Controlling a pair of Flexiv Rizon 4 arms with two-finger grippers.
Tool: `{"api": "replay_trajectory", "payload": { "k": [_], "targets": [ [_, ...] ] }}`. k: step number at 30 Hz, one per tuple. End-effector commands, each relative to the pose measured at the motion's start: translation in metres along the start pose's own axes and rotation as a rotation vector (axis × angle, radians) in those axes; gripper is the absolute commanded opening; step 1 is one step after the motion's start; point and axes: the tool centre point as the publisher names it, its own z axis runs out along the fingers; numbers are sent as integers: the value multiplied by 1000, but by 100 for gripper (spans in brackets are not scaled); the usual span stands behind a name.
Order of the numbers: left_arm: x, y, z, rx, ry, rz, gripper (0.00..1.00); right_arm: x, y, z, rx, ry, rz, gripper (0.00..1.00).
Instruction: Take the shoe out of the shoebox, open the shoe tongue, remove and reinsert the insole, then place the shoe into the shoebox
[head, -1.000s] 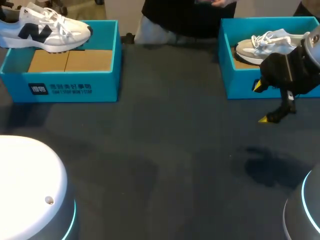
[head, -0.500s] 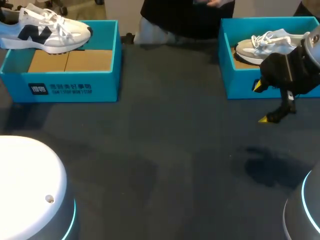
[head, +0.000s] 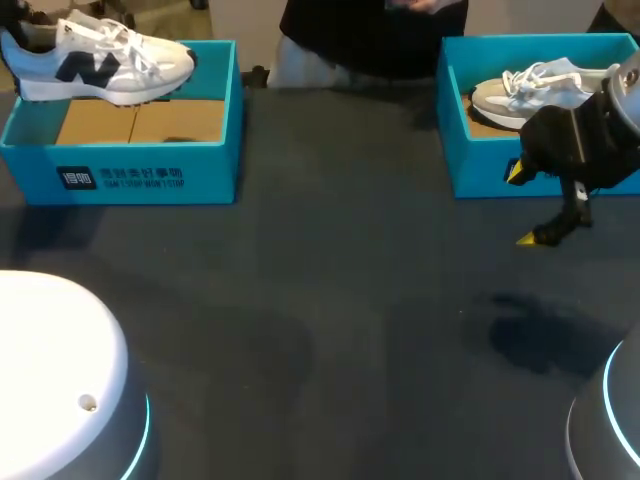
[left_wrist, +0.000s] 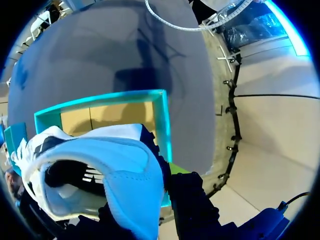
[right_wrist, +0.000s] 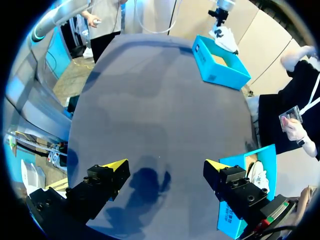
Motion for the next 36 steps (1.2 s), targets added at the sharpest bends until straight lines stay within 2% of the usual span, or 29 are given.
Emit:
{"api": "replay_trajectory", "payload": {
  "k": [1, 13, 21, 27, 36],
  "targets": [
    [-6, 7, 18, -1, -7, -25, 0, 0, 1, 1, 2, 1, 1, 100],
    [-21, 10, 61, -3, 26, -33, 0, 0, 1, 1, 2, 1, 1, 100],
    [-24, 10, 86, 47, 37, -37, 0, 0, 1, 1, 2, 1, 1, 100],
    [-22, 2, 88, 56, 38, -25, 0, 0, 1, 1, 2, 1, 1, 100],
    [-25, -12, 102, 64, 39, 4, 0, 0, 1, 1, 2, 1, 1, 100]
  ]
}}
